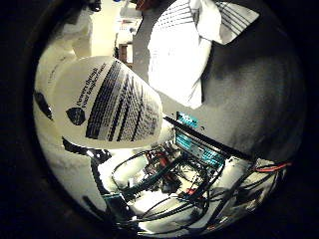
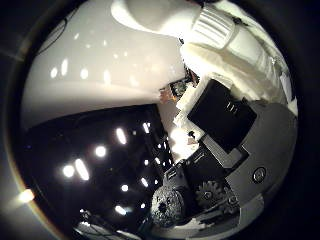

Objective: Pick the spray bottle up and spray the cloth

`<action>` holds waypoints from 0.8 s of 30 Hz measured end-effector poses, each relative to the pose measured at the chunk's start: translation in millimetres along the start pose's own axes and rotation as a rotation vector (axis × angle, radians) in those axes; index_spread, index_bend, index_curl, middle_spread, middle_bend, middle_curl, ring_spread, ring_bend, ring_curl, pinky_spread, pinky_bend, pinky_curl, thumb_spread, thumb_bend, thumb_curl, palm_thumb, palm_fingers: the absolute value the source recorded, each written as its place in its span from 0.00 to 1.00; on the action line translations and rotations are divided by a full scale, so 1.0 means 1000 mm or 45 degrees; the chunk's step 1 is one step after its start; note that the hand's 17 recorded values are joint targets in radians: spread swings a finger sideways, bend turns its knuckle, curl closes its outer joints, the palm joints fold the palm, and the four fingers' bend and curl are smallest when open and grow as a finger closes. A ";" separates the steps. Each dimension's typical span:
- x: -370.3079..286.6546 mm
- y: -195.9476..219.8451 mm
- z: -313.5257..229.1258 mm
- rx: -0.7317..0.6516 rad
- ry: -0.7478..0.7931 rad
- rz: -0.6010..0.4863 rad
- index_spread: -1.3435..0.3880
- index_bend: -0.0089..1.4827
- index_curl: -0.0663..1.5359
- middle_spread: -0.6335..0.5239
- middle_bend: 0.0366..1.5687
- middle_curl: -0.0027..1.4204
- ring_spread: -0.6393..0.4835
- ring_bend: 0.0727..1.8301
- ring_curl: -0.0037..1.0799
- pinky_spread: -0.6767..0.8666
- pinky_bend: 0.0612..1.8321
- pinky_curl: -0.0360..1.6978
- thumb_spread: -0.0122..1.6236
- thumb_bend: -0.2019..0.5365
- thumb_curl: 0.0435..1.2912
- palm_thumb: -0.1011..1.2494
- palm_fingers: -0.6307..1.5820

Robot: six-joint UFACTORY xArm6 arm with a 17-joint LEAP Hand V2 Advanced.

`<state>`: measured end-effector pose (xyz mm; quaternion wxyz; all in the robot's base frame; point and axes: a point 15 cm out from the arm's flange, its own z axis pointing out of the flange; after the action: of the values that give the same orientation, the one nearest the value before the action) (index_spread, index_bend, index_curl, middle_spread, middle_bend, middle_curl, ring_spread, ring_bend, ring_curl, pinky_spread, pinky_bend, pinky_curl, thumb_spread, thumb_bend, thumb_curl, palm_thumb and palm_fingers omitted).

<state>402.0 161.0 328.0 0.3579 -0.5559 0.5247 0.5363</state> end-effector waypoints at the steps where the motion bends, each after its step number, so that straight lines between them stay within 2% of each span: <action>1: 0.000 0.000 0.003 -0.007 0.003 0.003 0.63 0.77 0.42 0.39 0.84 0.45 0.39 0.77 0.51 0.24 0.68 0.38 0.63 0.26 0.80 0.85 0.85; 7: -0.021 0.004 0.009 -0.008 0.034 -0.040 0.63 0.77 0.42 0.39 0.84 0.45 0.39 0.77 0.51 0.24 0.68 0.38 0.63 0.26 0.80 0.85 0.85; 17: -0.108 0.023 -0.007 0.067 0.021 -0.150 0.63 0.77 0.42 0.39 0.83 0.45 0.39 0.77 0.51 0.24 0.69 0.38 0.63 0.26 0.81 0.85 0.85; 24: -0.102 0.023 0.002 0.038 0.017 -0.132 0.63 0.77 0.42 0.39 0.83 0.45 0.39 0.77 0.51 0.24 0.68 0.38 0.63 0.26 0.81 0.85 0.85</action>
<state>392.2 179.1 430.9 0.3900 -0.5806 0.5055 0.5053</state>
